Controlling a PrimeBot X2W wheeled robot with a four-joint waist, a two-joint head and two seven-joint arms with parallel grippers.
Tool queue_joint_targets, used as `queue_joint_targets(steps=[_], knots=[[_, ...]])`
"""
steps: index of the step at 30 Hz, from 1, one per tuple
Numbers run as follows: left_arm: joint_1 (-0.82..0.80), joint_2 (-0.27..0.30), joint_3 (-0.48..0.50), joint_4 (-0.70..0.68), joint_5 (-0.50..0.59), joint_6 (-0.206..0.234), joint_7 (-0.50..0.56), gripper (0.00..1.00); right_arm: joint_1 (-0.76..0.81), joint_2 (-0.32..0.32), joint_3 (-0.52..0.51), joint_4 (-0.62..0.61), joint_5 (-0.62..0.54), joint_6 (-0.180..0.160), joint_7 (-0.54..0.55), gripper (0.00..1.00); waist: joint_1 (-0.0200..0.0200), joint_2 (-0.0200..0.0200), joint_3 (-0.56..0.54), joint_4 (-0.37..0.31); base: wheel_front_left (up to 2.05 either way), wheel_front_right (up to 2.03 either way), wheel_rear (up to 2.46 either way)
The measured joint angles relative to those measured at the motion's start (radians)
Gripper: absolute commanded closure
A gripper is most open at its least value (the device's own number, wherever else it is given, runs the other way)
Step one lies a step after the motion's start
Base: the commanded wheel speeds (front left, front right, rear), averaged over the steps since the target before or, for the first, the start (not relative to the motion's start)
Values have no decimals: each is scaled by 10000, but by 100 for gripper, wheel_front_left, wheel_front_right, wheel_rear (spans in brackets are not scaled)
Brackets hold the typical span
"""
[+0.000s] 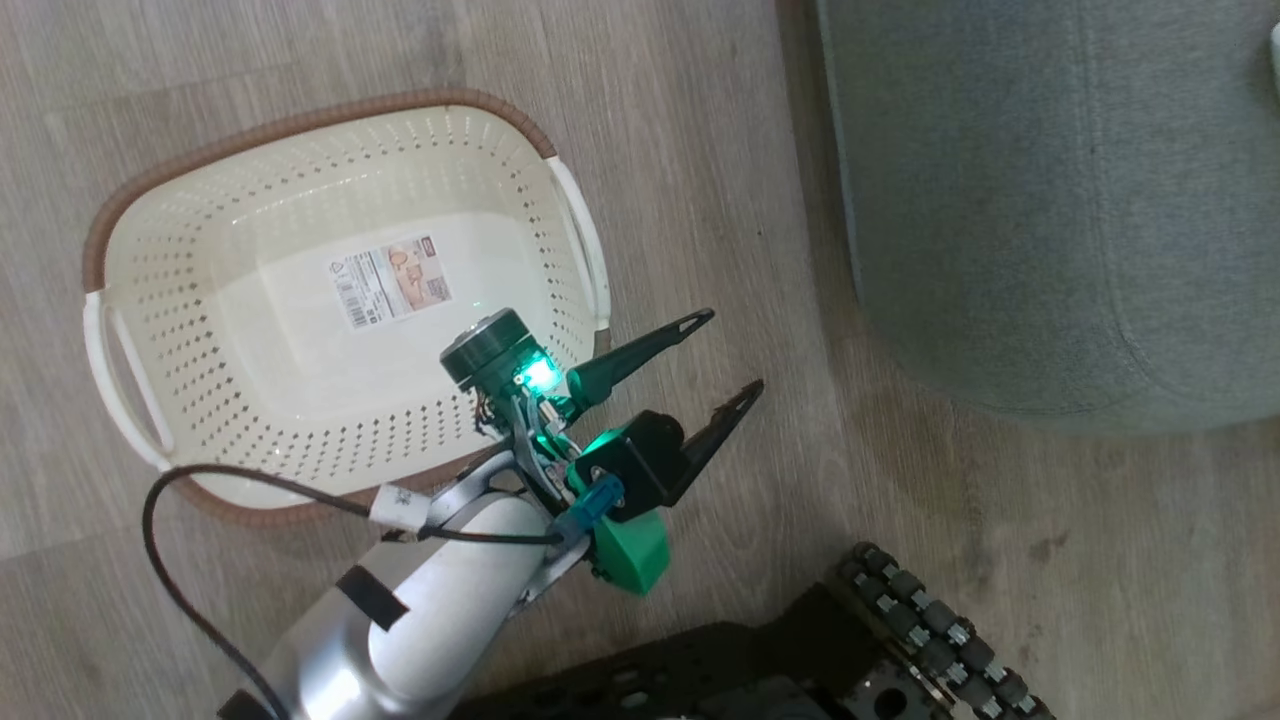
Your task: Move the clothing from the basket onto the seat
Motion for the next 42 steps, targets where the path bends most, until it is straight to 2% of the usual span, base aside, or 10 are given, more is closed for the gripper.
queue_joint_targets(steps=[9,17,18,19,20,26,32,34,42], knots=[[-216,121,-151,12,-33,165,0,0,-915,15,1804,1647,1058,-2,316,100,0,0,277,101,0,0,0],[-303,117,-234,33,-132,238,0,0,-941,19,3103,1814,2387,-2,387,100,0,0,116,117,0,0,0],[-333,115,-238,35,-153,238,0,0,-941,13,3223,1837,2518,-2,397,72,-1,0,66,113,0,0,0],[-337,111,-240,35,-178,240,0,0,-938,-4,3377,1845,2596,-2,395,29,-1,0,9,106,0,0,0],[-336,105,-242,36,-222,291,0,0,-938,-13,3496,1850,2679,-2,393,0,-1,0,-56,97,0,0,0],[-320,-25,-435,79,-314,299,0,0,-891,-161,4408,1812,3168,-2,380,0,-2,0,-591,58,0,0,0],[-228,-268,-474,75,-495,297,0,0,-349,-610,5758,1229,3586,-2,382,0,-2,0,-1418,40,0,0,0],[-44,-349,-466,73,-587,297,0,0,-99,-834,6353,830,3582,0,355,0,-2,0,-1744,40,0,0,0],[609,-650,-194,-44,-811,318,0,0,447,-1632,7580,-675,4295,-2,102,0,-2,0,-3084,102,0,0,0]])
